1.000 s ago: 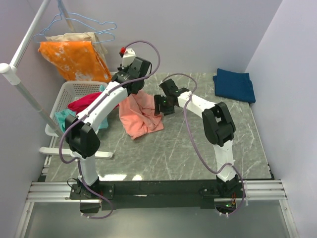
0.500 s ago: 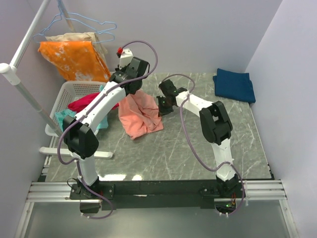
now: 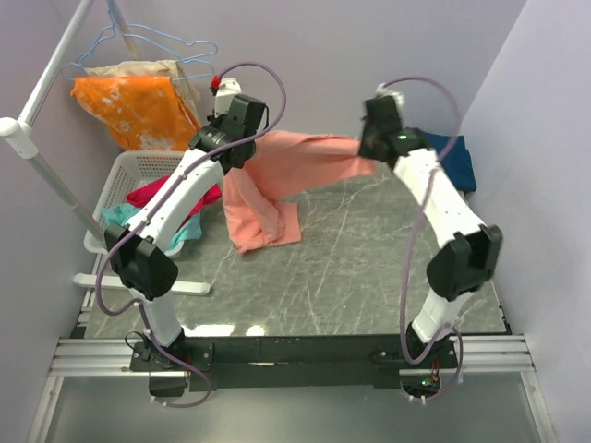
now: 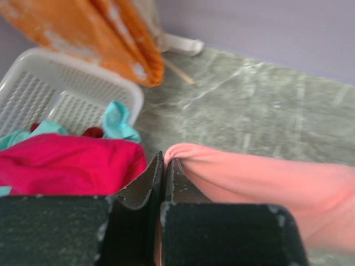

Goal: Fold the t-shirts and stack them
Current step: Flatten the tshirt out

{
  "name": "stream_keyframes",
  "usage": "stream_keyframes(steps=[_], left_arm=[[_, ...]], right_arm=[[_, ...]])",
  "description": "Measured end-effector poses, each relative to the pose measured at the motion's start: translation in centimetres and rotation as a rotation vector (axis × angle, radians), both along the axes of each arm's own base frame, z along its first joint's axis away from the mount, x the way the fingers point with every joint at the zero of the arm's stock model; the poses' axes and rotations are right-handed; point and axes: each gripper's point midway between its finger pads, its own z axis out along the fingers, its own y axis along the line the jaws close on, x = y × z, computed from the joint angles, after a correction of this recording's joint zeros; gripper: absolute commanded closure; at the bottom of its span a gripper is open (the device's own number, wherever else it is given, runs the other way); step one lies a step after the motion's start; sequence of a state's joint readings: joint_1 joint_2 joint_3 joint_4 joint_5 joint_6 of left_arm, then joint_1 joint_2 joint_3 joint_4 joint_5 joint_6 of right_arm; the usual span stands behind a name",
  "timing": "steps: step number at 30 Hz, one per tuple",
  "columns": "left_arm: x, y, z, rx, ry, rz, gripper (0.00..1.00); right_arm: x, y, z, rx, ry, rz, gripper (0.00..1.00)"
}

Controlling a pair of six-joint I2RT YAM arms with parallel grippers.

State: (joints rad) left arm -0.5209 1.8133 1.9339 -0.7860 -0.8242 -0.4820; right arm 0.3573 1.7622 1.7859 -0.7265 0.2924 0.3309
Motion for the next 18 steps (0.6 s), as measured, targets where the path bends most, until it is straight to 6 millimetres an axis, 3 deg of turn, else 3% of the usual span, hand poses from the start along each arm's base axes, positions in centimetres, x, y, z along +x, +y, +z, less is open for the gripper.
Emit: stream_keyframes(steps=[3, 5, 11, 14, 18], left_arm=[[0.1, -1.3, 1.5, -0.034, -0.025, -0.073, 0.99], [0.0, -2.5, 2.4, -0.057, -0.039, -0.130, 0.99], [-0.7, -3.4, 5.7, -0.103, -0.101, -0.226, 0.99], [-1.4, -3.6, 8.8, -0.139, -0.180, -0.273, 0.99], [-2.8, -3.4, 14.5, -0.167, -0.322, -0.312, 0.99]], right_arm=[[-0.1, -3.9, 4.2, 0.020, -0.092, -0.085, 1.00], [-0.7, -5.2, 6.6, 0.029, -0.147, -0.114, 1.00], [-3.7, -5.8, 12.8, 0.083, -0.293, -0.108, 1.00], [-5.0, -5.8, 16.0, 0.124, -0.381, -0.089, 1.00], [-7.2, -5.6, 19.7, 0.184, -0.499, -0.045, 1.00]])
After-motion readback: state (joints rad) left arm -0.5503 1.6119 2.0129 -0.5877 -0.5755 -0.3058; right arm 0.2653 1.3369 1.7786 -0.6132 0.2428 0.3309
